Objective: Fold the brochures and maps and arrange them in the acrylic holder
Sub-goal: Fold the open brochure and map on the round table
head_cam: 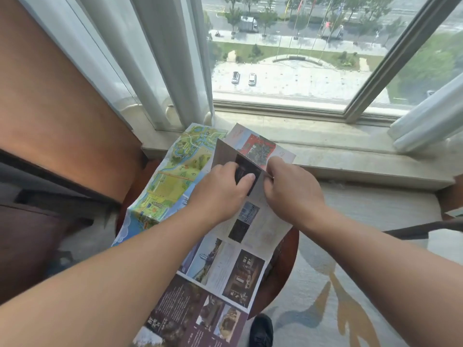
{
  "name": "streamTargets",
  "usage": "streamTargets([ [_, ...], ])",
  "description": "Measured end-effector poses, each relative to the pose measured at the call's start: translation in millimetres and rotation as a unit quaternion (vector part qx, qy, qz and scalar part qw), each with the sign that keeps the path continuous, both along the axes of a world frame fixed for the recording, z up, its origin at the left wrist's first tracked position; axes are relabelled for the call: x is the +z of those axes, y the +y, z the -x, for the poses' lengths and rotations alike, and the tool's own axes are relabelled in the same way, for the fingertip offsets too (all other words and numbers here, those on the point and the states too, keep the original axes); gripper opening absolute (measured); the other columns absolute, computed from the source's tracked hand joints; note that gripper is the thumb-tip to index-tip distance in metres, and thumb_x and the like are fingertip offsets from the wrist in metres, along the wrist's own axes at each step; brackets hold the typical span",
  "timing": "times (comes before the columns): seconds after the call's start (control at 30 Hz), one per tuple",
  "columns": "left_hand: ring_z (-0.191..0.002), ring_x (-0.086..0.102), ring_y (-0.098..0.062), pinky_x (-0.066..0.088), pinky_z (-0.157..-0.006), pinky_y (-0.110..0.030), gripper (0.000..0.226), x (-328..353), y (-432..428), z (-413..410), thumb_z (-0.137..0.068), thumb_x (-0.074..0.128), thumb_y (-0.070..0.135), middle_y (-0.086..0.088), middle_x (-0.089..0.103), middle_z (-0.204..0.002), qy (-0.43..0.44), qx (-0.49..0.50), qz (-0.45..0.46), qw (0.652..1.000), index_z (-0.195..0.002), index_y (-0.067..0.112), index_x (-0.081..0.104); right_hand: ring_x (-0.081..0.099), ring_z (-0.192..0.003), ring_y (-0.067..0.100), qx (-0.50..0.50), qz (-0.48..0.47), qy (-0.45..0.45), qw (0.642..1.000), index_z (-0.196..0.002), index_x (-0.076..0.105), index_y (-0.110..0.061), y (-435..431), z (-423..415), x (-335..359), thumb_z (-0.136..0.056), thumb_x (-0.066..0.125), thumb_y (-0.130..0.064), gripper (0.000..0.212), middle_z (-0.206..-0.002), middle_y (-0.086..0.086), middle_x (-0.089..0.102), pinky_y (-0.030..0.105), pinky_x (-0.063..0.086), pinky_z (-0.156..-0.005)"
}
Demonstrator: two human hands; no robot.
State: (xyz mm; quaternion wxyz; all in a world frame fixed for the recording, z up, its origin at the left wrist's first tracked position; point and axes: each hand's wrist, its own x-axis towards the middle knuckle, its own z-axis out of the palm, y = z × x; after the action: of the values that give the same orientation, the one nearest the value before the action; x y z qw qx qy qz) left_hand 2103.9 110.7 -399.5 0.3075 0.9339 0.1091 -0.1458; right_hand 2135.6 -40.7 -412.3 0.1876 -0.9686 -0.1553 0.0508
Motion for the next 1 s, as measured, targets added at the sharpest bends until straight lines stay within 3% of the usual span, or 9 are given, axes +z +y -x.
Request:
streamTargets([
  [0.13, -0.099, 0.057, -0.025, 0.045, -0.081, -0.036, 0.047, 41.3, -9.5, -7.5, -0.093, 0.042, 0.056, -0.003, 0.063, -0.11, 0.016, 0.136, 0.12, 0.983, -0.114, 0.016, 0.058, 0.043, -0.06, 0.027, 0.013, -0.031, 0.002, 0.999, -0.082, 0.031, -0.023, 11.9, 25.8, 42.1, -0.096, 0.044, -0.021, 0.018, -0.062, -0.007, 0.038, 0.034, 0.019, -0.045],
  [0.23, -0.09, 0.063, -0.031, 0.053, -0.079, -0.04, 0.032, 63.5, -12.3, -4.7, -0.087, 0.049, 0.022, -0.01, 0.065, -0.104, 0.032, 0.202, 0.198, 0.959, -0.113, 0.007, 0.06, 0.056, -0.075, 0.027, 0.076, -0.1, 0.03, 0.992, -0.087, 0.037, -0.028, 19.7, 46.3, 63.3, -0.093, 0.047, -0.026, 0.013, -0.078, -0.003, 0.057, 0.035, 0.033, -0.053],
  [0.3, -0.084, 0.063, -0.032, 0.051, -0.07, -0.036, 0.031, 73.9, -9.0, 0.0, -0.082, 0.049, 0.007, -0.015, 0.066, -0.099, 0.025, 0.222, 0.202, 0.954, -0.109, 0.003, 0.062, 0.063, -0.094, 0.016, 0.088, -0.176, 0.105, 0.975, -0.093, 0.05, -0.032, 19.7, 52.5, 72.1, -0.089, 0.05, -0.04, 0.009, -0.099, -0.006, 0.065, 0.036, 0.048, -0.072],
  [0.4, -0.067, 0.054, -0.023, 0.042, -0.06, -0.029, 0.016, 89.9, 1.2, 12.0, -0.071, 0.053, 0.01, -0.008, 0.064, -0.079, -0.008, 0.25, 0.241, 0.938, -0.082, 0.009, 0.064, 0.054, -0.115, 0.007, -0.001, -0.263, 0.196, 0.945, -0.125, 0.053, -0.031, 11.0, 48.6, 75.1, -0.086, 0.051, -0.061, 0.049, -0.128, -0.013, 0.056, 0.037, 0.048, -0.095],
  [0.5, -0.073, 0.052, -0.023, 0.041, -0.067, -0.036, 0.005, 97.8, 11.8, 27.2, -0.077, 0.052, 0.007, -0.01, 0.055, -0.078, -0.009, 0.265, 0.317, 0.911, -0.078, 0.01, 0.056, 0.053, -0.119, 0.011, -0.111, -0.341, 0.278, 0.891, -0.141, 0.041, -0.028, 5.3, 40.9, 77.8, -0.089, 0.06, -0.056, 0.062, -0.136, -0.015, 0.046, 0.043, 0.046, -0.102],
  [0.63, -0.072, 0.063, -0.032, 0.051, -0.069, -0.048, 0.012, 99.6, 20.4, 42.4, -0.081, 0.055, 0.006, -0.02, 0.06, -0.086, 0.044, 0.289, 0.427, 0.856, -0.092, 0.008, 0.056, 0.072, -0.098, 0.027, -0.139, -0.479, 0.438, 0.748, -0.12, 0.063, -0.019, 1.5, 41.3, 80.7, -0.096, 0.059, -0.038, 0.03, -0.113, 0.008, 0.073, 0.044, 0.057, -0.087],
  [0.73, -0.09, 0.064, -0.038, 0.052, -0.082, -0.056, 0.028, 98.8, 25.1, 49.1, -0.08, 0.053, 0.008, -0.027, 0.065, -0.108, 0.042, 0.256, 0.38, 0.888, -0.107, 0.008, 0.06, 0.07, -0.097, 0.035, -0.167, -0.499, 0.434, 0.731, -0.115, 0.066, -0.01, 5.5, 47.2, 84.9, -0.098, 0.054, -0.013, 0.02, -0.111, 0.019, 0.072, 0.047, 0.056, -0.083],
  [0.9, -0.101, 0.058, -0.024, 0.049, -0.081, -0.036, 0.032, 102.2, 28.0, 58.9, -0.085, 0.062, 0.024, -0.003, 0.061, -0.11, -0.071, 0.223, 0.215, 0.948, -0.116, 0.021, 0.055, 0.069, -0.087, 0.034, -0.171, -0.543, 0.378, 0.73, -0.109, 0.065, -0.011, 12.3, 48.9, 101.1, -0.097, 0.049, 0.002, 0.024, -0.108, 0.022, 0.071, 0.048, 0.057, -0.079],
  [1.0, -0.11, 0.06, -0.026, 0.048, -0.097, -0.048, 0.055, 104.7, 31.2, 61.8, -0.083, 0.066, 0.032, -0.005, 0.062, -0.122, 0.008, 0.242, 0.321, 0.916, -0.134, 0.021, 0.048, 0.071, -0.084, 0.033, -0.142, -0.566, 0.382, 0.717, -0.11, 0.064, -0.01, 11.5, 49.1, 106.6, -0.098, 0.047, 0.001, 0.024, -0.102, 0.018, 0.073, 0.046, 0.059, -0.074],
])
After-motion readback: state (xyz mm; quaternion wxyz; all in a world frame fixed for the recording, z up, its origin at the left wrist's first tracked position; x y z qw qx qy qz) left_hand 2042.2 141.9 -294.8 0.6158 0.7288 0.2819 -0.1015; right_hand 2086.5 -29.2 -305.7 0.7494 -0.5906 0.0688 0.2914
